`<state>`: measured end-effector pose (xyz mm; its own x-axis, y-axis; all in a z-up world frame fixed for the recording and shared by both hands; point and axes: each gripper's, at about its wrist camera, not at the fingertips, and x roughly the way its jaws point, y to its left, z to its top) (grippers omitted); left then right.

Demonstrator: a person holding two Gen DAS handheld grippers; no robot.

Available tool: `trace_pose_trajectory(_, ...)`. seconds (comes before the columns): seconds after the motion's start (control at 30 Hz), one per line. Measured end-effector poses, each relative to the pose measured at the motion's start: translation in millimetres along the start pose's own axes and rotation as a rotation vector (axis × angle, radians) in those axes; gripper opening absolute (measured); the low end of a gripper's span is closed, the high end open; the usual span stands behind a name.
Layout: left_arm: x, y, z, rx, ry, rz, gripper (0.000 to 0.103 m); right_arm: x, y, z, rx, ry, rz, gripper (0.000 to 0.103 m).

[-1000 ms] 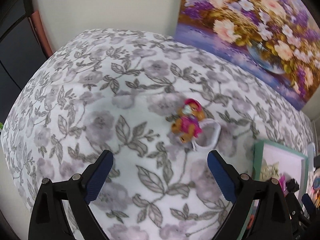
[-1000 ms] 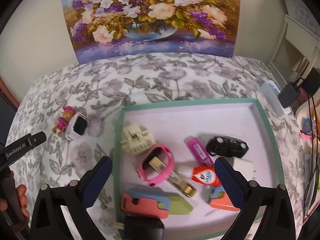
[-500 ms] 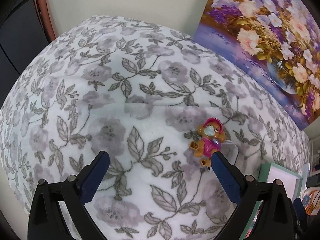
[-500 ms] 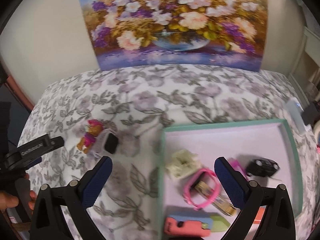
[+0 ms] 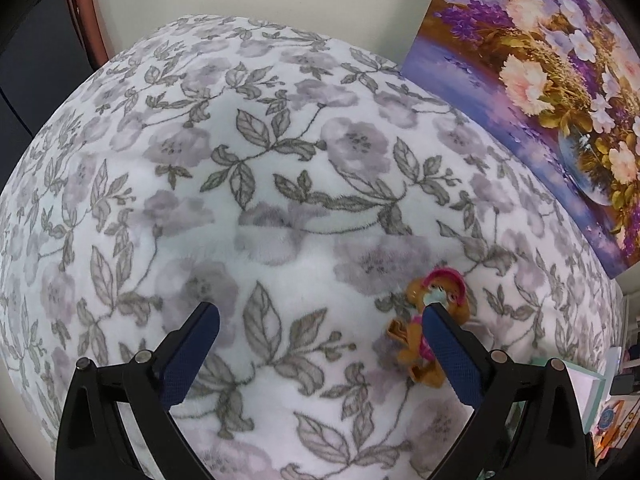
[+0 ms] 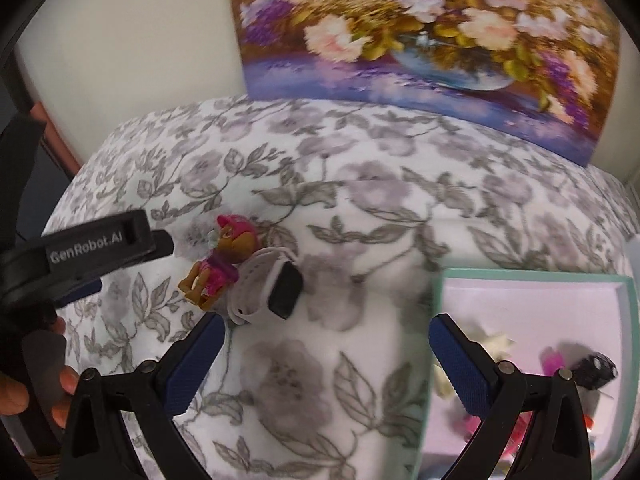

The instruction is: Organize rigid objects

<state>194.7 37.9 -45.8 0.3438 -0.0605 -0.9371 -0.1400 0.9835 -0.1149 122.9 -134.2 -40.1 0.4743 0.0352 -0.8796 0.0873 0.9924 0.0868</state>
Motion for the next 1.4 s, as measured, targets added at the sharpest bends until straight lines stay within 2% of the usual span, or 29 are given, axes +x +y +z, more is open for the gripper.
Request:
trace_pose_trajectory(0.33,11,0,2,0.03,0.021,0.004,0.101,35,13,-2,-0.036,0.048,0.001,0.103)
trace_pose_trajectory(0.63,16,-12,-2,0.054,0.047,-0.061,0.101,49,21,-3,-0.052,0.052,0.016,0.103)
trace_pose_trajectory(0.73,17,-16,-3,0.064,0.045,-0.069,0.101,53,23,-2,-0.053,0.047,0.025,0.095)
trace_pose_trajectory(0.97,21,-27,-2,0.058,0.053,-0.164,0.1,56,25,1,-0.053,0.013,0.056,0.082)
trace_pose_trajectory(1.1,25,-30,-4,0.045,0.067,-0.233,0.095,56,23,2,-0.039,-0.001,0.094,0.075)
trace_pose_trajectory(1.17,27,-31,-5,0.039,0.075,-0.271,0.091,55,23,2,-0.035,-0.005,0.114,0.068)
trace_pose_trajectory(1.27,32,-34,-7,0.029,0.103,-0.336,0.082,55,21,2,-0.02,-0.005,0.144,0.062)
trace_pose_trajectory(1.4,38,-37,-10,0.011,0.139,-0.425,0.063,56,20,3,-0.014,-0.003,0.164,0.06)
